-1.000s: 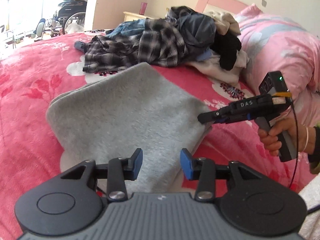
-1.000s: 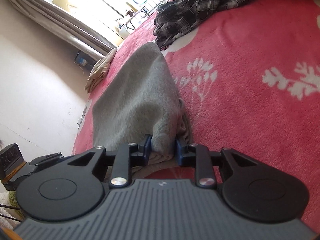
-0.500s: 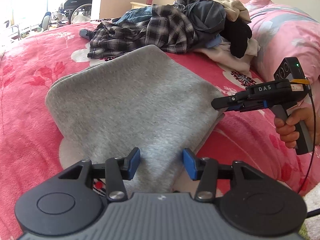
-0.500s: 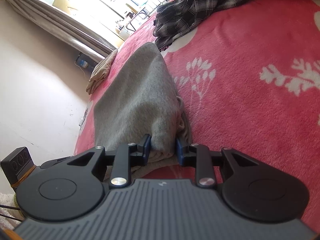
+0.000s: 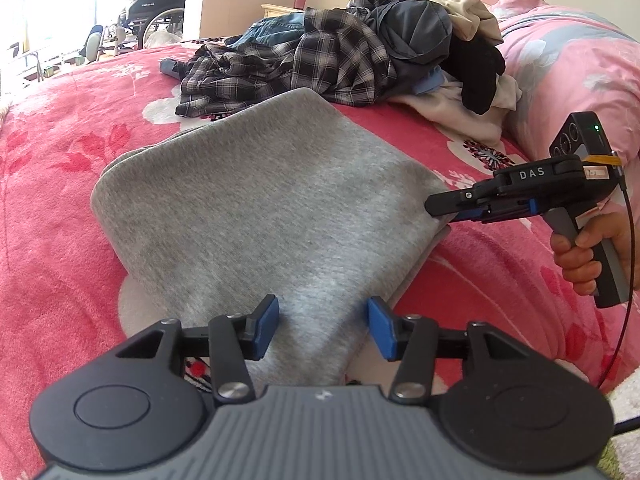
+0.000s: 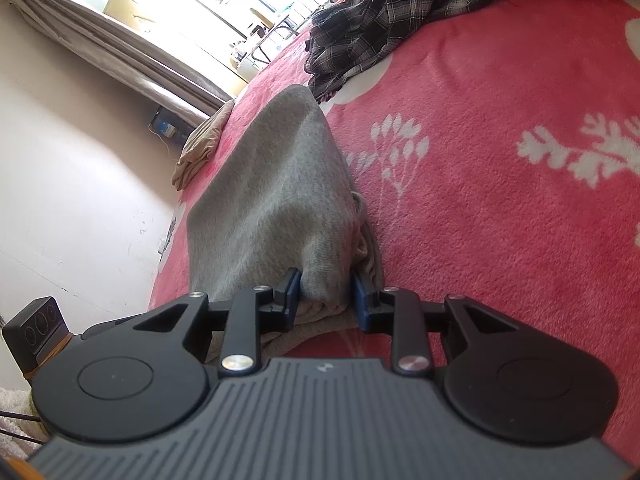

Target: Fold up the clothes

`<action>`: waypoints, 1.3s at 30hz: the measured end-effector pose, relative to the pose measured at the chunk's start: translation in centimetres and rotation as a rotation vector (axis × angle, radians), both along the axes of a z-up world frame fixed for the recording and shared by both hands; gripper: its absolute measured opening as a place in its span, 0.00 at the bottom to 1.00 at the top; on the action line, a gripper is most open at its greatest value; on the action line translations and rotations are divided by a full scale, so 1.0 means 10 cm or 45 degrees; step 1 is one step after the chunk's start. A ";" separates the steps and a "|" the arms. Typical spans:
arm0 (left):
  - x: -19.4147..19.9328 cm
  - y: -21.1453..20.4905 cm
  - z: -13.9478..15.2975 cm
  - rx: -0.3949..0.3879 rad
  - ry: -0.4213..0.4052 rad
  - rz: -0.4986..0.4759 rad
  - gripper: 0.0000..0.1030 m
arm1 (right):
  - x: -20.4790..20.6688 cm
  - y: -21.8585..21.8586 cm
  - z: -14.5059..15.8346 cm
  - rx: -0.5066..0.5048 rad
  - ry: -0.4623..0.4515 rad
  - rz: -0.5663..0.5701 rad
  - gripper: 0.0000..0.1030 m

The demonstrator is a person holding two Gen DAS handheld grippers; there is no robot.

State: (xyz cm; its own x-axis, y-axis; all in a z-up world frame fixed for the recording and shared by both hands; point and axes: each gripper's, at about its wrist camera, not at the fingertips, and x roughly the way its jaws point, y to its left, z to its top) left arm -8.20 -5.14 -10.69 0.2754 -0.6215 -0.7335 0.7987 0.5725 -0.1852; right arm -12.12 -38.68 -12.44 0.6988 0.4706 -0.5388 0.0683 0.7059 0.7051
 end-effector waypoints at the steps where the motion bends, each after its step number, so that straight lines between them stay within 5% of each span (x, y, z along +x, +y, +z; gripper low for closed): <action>1: 0.00 0.00 0.00 0.001 -0.001 0.000 0.50 | -0.02 -0.02 0.01 -0.008 -0.001 0.002 0.26; 13: 0.02 0.06 0.12 -0.066 0.015 -0.029 0.51 | -0.15 -0.33 0.18 -0.204 -0.006 -0.033 0.30; 18: -0.01 -0.01 0.16 -0.064 -0.062 -0.076 0.51 | 0.03 -0.38 0.22 -0.143 -0.057 -0.080 0.30; 26: -0.02 -0.07 -0.04 -0.030 -0.016 -0.050 0.52 | 0.95 0.08 0.56 -0.200 -0.288 0.213 0.30; 32: -0.03 -0.07 -0.11 -0.052 -0.012 -0.007 0.53 | 1.73 0.28 0.16 -0.317 -0.212 0.362 0.24; 36: -0.05 -0.08 -0.15 -0.073 -0.007 0.032 0.58 | 1.84 0.36 0.13 -0.363 -0.271 0.400 0.24; 39: -0.07 -0.09 -0.18 -0.088 -0.012 0.065 0.58 | 1.80 0.47 0.46 -0.512 -0.321 0.452 0.26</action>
State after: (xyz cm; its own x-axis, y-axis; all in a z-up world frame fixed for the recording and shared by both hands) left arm -8.86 -5.99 -12.50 0.3146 -0.6554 -0.6867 0.7709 0.5985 -0.2181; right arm 5.84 -34.02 -7.88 0.6655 0.4920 -0.5613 -0.3555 0.8702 0.3412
